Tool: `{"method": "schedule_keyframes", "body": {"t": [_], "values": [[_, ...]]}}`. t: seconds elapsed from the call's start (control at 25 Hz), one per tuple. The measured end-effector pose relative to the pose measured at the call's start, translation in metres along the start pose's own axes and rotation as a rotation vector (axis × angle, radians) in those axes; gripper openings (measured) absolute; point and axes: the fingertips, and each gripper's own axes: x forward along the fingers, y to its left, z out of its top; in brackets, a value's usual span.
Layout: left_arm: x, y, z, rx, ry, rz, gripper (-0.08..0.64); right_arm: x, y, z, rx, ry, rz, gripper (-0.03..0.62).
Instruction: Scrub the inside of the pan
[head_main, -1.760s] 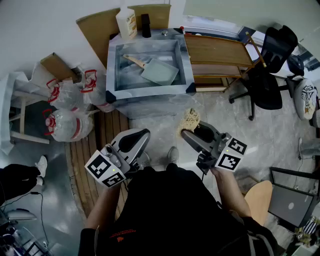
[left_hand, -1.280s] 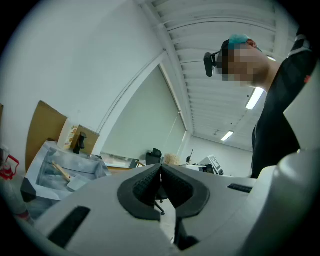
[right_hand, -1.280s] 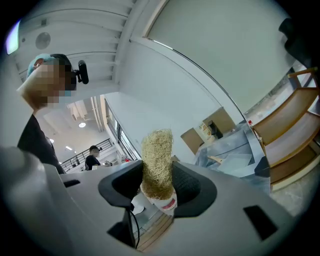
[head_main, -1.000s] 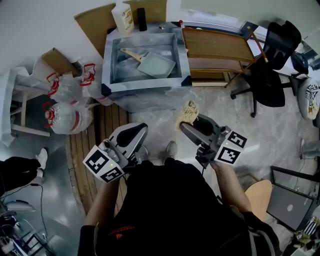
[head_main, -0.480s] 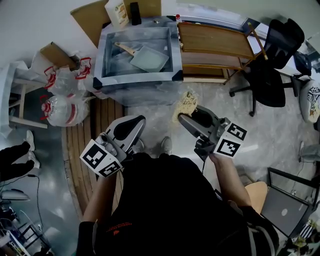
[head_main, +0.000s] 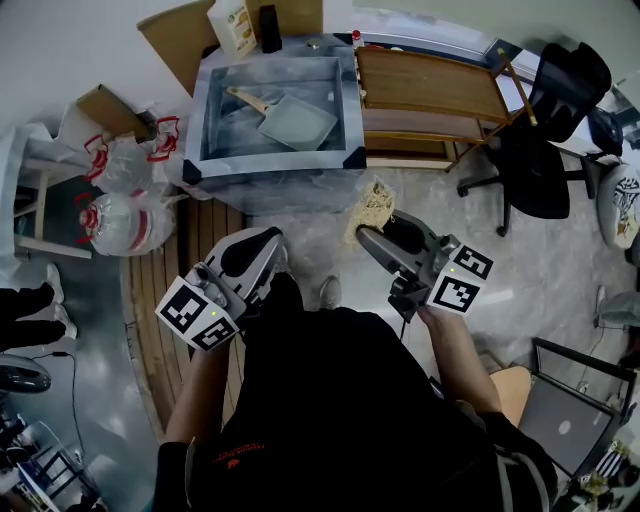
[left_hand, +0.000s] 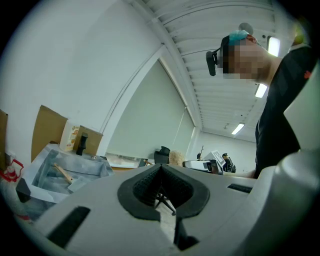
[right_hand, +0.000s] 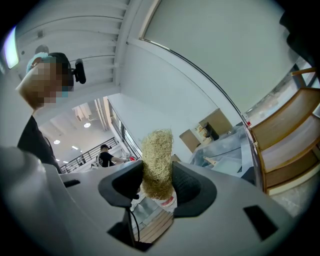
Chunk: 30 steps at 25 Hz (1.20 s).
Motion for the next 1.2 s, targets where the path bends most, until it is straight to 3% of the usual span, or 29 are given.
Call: {"method": "schedule_keyframes", "body": {"t": [0.32,0.8,1.2], "values": [[0.015,0.067,0.010,-0.029,0.007,-0.013,0.020,0.047,-0.033,0.015,0.005,0.018,-0.045,0.187],[0.036,0.225,0.035,-0.004,0.104,-0.071,0.020,0.179,-0.106,0.040,0.039,0.044,-0.143,0.186],[0.047,0.322,0.045,-0.023,0.162,-0.140,0.020,0.259,-0.154,0.053,0.064,0.063,-0.233,0.186]]}}
